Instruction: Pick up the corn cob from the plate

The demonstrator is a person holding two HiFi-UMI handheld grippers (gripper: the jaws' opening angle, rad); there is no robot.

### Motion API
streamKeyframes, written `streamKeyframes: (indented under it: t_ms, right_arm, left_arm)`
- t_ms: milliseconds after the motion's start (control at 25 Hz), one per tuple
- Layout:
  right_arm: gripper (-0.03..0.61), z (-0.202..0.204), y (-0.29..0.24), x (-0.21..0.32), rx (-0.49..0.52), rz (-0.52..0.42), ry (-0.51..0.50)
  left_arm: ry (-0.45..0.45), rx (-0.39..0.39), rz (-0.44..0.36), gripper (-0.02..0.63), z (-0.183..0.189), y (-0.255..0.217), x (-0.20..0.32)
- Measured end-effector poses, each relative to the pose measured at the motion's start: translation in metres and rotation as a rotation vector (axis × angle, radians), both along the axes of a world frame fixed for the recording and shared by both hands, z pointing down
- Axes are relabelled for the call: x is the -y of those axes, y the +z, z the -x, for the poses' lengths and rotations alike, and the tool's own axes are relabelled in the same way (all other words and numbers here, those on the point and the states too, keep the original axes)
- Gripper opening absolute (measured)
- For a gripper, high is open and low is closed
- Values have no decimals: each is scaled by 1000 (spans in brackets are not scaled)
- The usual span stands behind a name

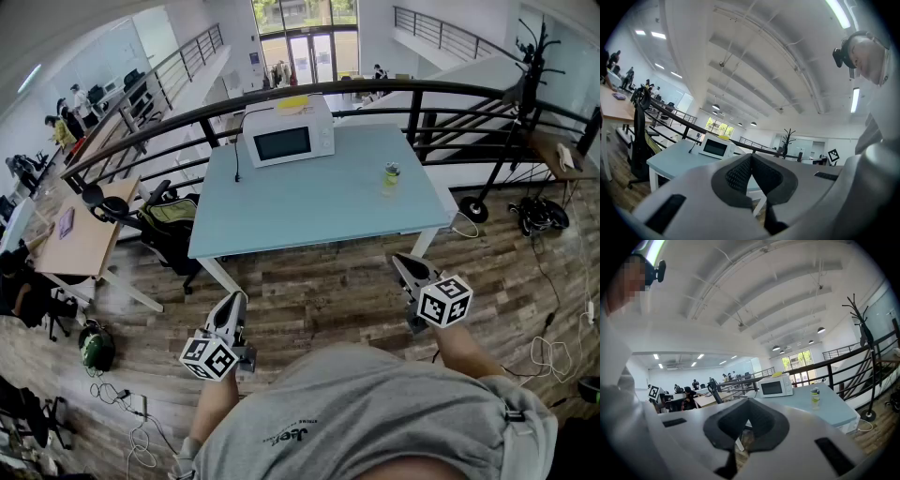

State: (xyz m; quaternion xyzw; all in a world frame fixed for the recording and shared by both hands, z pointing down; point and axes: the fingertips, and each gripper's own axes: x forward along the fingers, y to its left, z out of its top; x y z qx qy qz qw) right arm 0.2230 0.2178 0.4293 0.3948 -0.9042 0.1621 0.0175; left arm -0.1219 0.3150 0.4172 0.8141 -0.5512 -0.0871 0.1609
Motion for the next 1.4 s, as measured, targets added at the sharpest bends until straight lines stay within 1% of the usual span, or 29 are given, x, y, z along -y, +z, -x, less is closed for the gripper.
streamKeyframes:
  t_ms: [320,560,800,960,1160,1400]
  right_arm:
    - [5,-2,1,8,-1,0,-6]
    - [5,-6,4,11,19,12,-3]
    - [5,-12,5,15,90,36,10]
    - [5,-16,4,17,111,32,1]
    - [5,-37,2,21,117,25,-10]
    - [5,-85,8,26,113,25,-8]
  left_arm:
    - [7,1,-7,11,-7,-2,8]
    - [11,6,-2,12,-9,-2,13]
    - [19,8,3,12,-13,-2,17]
    - [24,8,7,12,-20,0,21]
    - [41,15,7,12,-45,-2,32]
    - [64,27,19,12,-95,-1,44]
